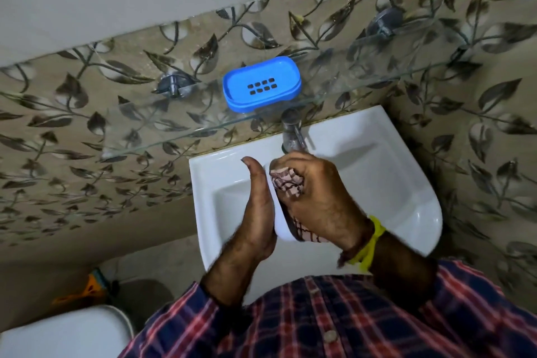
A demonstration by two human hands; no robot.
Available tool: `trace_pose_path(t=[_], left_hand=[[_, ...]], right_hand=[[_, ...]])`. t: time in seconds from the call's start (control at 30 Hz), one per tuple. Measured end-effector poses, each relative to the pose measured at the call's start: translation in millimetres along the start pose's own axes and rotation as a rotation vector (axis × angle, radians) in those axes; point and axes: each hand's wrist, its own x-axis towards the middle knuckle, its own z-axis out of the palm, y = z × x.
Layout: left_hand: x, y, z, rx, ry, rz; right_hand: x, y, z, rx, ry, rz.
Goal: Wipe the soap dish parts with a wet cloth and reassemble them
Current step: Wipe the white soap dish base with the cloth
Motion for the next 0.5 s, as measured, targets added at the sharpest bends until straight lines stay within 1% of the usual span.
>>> trace_pose_path(t=[0.07,0.13,0.2,0.23,0.3,0.33,0.37,0.4,0.43,0.5], left_hand=[[-2.6,-0.9,-0.6,0.036,-0.040,-0.047],[-2.9,-3.5,3.1,0.081,-0.054,-0.064],[-1.8,-3.5,5.5,0.062,-0.042,-0.070],[-1.2,-0.6,4.6,0.061,-0.039,-0.069],[-2.0,9.3,2.3,0.092,-0.047,-0.064],[-2.6,12.6,-0.1,0.108,-0.062,-0.065],[-2.6,13.9,-1.8,0.119,-0.078,-0.068],[-2.6,14.0,-1.6,0.133,-0.086,-0.062],[-1.9,11.7,-0.2,0.143,-0.087,-0.053],[-1.6,7.6,2.7,0.128,-0.069,-0.050]], right_hand=[[-0.7,0.0,-6.3,-0.082,-0.056,-0.041],[1.7,-0.8,-10.6,-0.155,0.002,-0.029],[6.1,-7.0,-12.8,-0.091,0.055,0.029],[6.9,-9.2,-13.9,-0.037,0.037,0.065],[5.1,-8.3,-17.6,0.039,-0.071,0.130],[3.0,-7.7,-19.1,0.050,-0.121,0.164],[1.3,-6.9,-19.9,0.058,-0.136,0.198],[1.4,-4.3,-19.4,0.073,-0.108,0.230],[3.2,-3.3,-18.4,0.092,-0.047,0.261],[7.6,-5.9,-16.3,0.142,0.046,0.279]])
